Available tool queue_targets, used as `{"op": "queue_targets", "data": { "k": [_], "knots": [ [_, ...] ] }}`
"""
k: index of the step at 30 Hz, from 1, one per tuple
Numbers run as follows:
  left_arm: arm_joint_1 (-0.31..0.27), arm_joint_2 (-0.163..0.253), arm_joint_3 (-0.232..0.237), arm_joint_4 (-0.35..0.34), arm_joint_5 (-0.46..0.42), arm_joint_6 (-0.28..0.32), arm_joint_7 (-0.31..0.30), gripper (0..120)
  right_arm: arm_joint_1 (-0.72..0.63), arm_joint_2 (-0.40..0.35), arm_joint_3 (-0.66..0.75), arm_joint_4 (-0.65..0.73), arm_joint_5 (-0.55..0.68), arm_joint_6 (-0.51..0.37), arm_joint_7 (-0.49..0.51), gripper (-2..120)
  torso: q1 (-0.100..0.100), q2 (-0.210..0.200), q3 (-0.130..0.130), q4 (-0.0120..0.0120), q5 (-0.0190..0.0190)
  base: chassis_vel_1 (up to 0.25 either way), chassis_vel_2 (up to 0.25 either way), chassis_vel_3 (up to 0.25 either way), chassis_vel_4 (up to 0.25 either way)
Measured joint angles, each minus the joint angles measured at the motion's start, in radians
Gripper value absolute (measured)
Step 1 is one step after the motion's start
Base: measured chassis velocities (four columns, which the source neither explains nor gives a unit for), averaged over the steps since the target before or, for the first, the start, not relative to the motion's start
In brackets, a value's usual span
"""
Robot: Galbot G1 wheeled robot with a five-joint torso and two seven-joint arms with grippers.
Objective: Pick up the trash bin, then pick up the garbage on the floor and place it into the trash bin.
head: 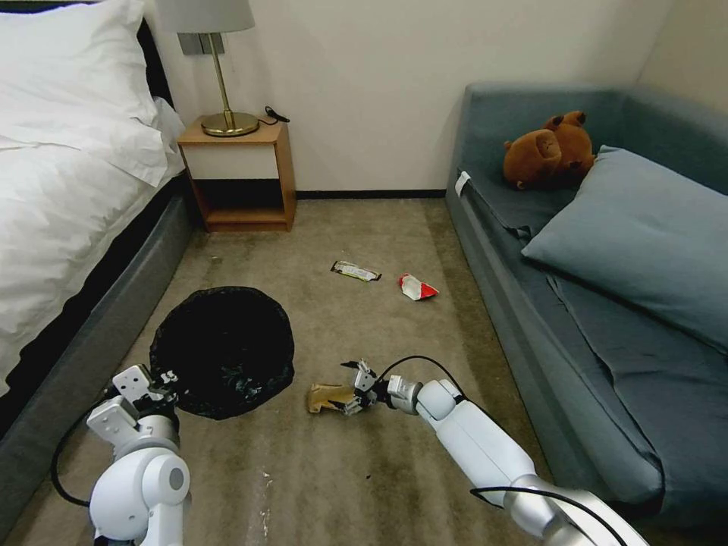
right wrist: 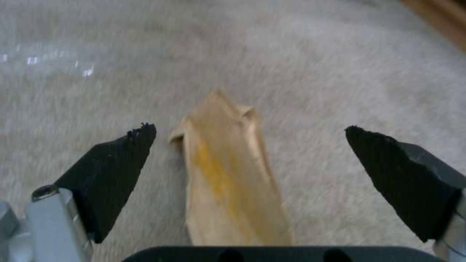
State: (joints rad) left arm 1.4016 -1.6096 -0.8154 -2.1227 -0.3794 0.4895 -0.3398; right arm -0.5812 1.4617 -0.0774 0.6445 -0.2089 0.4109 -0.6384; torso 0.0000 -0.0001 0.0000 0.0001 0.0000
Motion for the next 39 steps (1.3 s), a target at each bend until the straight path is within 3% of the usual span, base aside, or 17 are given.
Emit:
{"op": "queue_targets", "data": {
  "k": [12,22,30,39],
  "knots": [
    [0.004,0.001,0.014,-0.014,0.015,-0.012,0.002,1,0.076,0.084,0.065,-0.194,-0.134,0.072,0.023,100,0.000,0.000,0.000,0.0000,0.0001,0.000,0.000,0.000,0.000],
    [0.015,0.001,0.009,-0.029,0.016,-0.026,0.002,1,0.102,0.118,0.016,-0.236,-0.130,-0.027,0.065,100,0.000,0.000,0.000,-0.0001,-0.0001,0.000,0.000,0.000,0.000],
    [0.030,0.001,0.008,-0.047,0.017,-0.031,0.002,1,0.101,0.135,0.003,-0.248,-0.129,-0.100,0.033,100,0.000,0.000,0.000,-0.0001,0.0000,0.000,0.000,0.000,0.000],
    [0.043,0.001,0.003,-0.066,0.017,-0.037,0.002,1,0.099,0.144,-0.005,-0.261,-0.139,-0.140,0.075,100,0.000,0.000,0.000,-0.0001,0.0000,0.000,0.000,0.000,0.000]
  ]
}}
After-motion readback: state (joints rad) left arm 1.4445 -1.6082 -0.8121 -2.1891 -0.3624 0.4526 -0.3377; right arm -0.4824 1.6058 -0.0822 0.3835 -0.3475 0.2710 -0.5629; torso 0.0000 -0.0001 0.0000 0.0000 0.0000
